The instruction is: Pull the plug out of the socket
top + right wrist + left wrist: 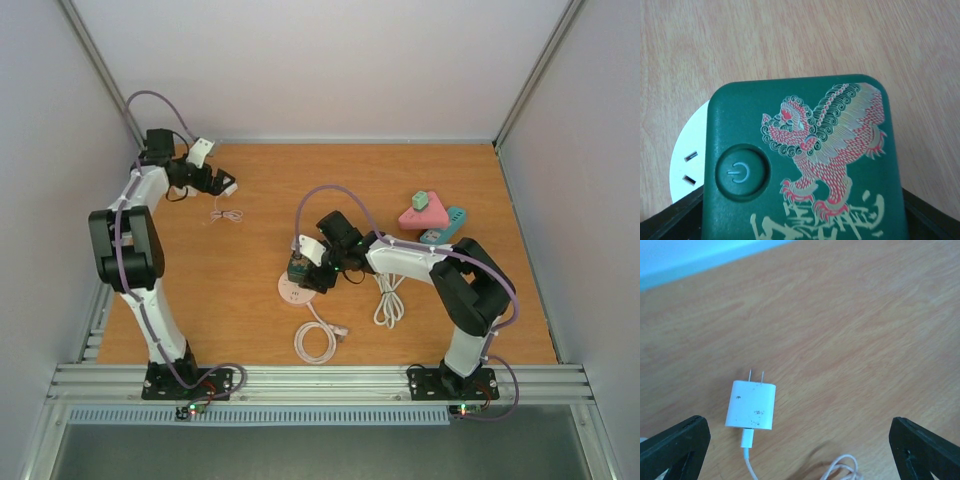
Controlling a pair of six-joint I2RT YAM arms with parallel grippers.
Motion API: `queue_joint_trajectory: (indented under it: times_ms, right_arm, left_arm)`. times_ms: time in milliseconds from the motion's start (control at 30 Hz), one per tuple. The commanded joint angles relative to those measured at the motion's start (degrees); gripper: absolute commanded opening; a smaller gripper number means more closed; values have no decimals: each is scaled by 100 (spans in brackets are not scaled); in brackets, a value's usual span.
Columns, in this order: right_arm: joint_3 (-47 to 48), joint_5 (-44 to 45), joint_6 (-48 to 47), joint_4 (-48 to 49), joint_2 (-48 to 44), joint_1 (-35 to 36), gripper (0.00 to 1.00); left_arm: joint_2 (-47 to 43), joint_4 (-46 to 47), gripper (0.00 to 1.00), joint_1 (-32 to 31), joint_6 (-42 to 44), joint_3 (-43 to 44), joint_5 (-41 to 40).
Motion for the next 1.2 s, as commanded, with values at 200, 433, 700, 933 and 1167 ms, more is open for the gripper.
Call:
queue_joint_trajectory:
  times_ms: [200, 433, 700, 933, 1167]
  right_arm:
    - [-67, -89, 386, 151, -657, -116, 99]
    - [-132, -91, 774, 394, -1288, -388, 99]
    - [-125, -14, 1556, 628, -2200, -602, 99]
    - [266, -97, 2471, 488, -2465, -667, 99]
    - [340, -1236, 3262, 11, -2510, -897, 99]
  left_arm:
    - [-1312, 193, 100, -24, 501, -929, 337]
    - [-2067, -56, 100, -23, 714, -1122, 404]
    - [-2998, -1070, 100, -23, 1067, -1022, 656]
    - [-3236, -2132, 100, -24, 1985, -845, 872]
    - [-3576, -2252, 100, -256, 2731, -1266, 685]
